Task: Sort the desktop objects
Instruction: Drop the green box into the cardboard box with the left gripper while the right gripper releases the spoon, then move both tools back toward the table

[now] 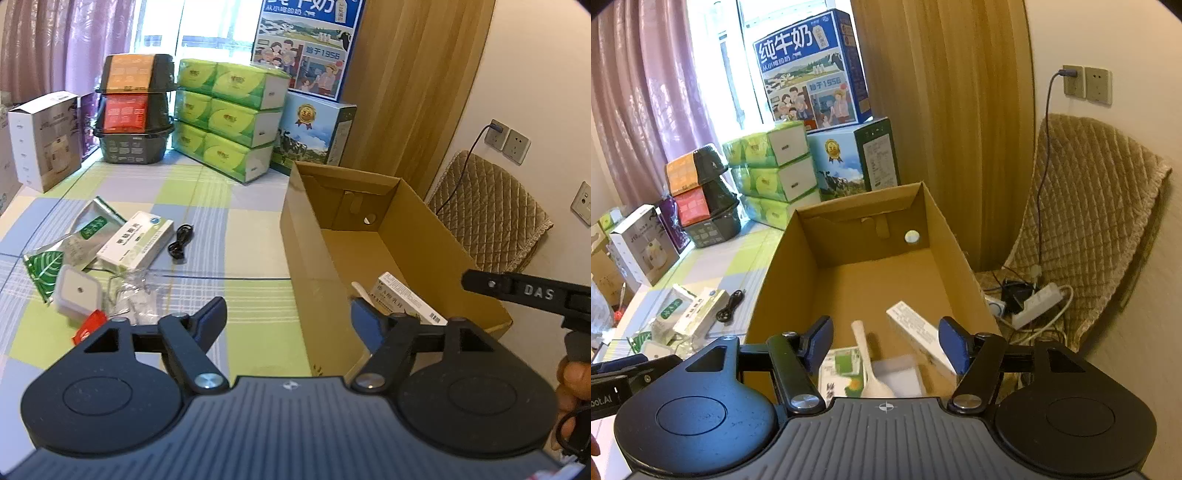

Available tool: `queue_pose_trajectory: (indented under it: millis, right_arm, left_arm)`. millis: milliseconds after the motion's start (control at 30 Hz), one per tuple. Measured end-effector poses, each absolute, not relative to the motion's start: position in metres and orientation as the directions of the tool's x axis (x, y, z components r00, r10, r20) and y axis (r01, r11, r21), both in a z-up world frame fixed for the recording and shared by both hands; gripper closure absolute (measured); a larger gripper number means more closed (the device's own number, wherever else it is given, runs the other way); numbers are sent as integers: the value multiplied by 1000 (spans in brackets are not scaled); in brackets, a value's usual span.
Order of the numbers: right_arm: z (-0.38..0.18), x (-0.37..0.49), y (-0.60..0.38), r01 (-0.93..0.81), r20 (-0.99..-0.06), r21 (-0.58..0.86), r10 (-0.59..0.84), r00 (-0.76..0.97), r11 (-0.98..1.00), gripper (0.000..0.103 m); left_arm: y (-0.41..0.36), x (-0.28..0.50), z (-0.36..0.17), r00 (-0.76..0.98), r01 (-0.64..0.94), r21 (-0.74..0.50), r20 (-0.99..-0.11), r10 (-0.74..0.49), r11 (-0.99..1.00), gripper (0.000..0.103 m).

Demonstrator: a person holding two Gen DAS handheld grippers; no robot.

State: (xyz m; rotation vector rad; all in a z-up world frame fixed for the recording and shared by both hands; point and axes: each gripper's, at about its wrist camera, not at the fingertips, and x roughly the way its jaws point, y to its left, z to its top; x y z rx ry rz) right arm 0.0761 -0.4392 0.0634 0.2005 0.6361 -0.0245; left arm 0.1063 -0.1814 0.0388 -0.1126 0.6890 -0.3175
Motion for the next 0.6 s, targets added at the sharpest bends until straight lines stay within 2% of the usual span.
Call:
queue_pose_trajectory:
  millis: [133, 267, 400, 600]
  right_arm:
    - [70, 55, -431, 84, -574, 200, 47, 817, 976, 33]
    - [78, 31, -414, 62, -547, 215, 68, 834, 975, 13]
    - [82, 15, -390, 15, -536, 224, 111, 837, 974, 3]
    - [82, -2, -353, -41, -538, 232, 163, 827, 972, 2]
  left_arm:
    - [-170, 93, 40, 734, 246, -195, -602, -314, 949, 22]
    - [-155, 78, 43, 741, 232, -181, -603, -294, 956, 15]
    - [-138, 62, 45, 756, 208, -162, -599, -264, 965, 3]
    - [-107, 39, 45, 769, 160, -123, -607, -202, 979, 2]
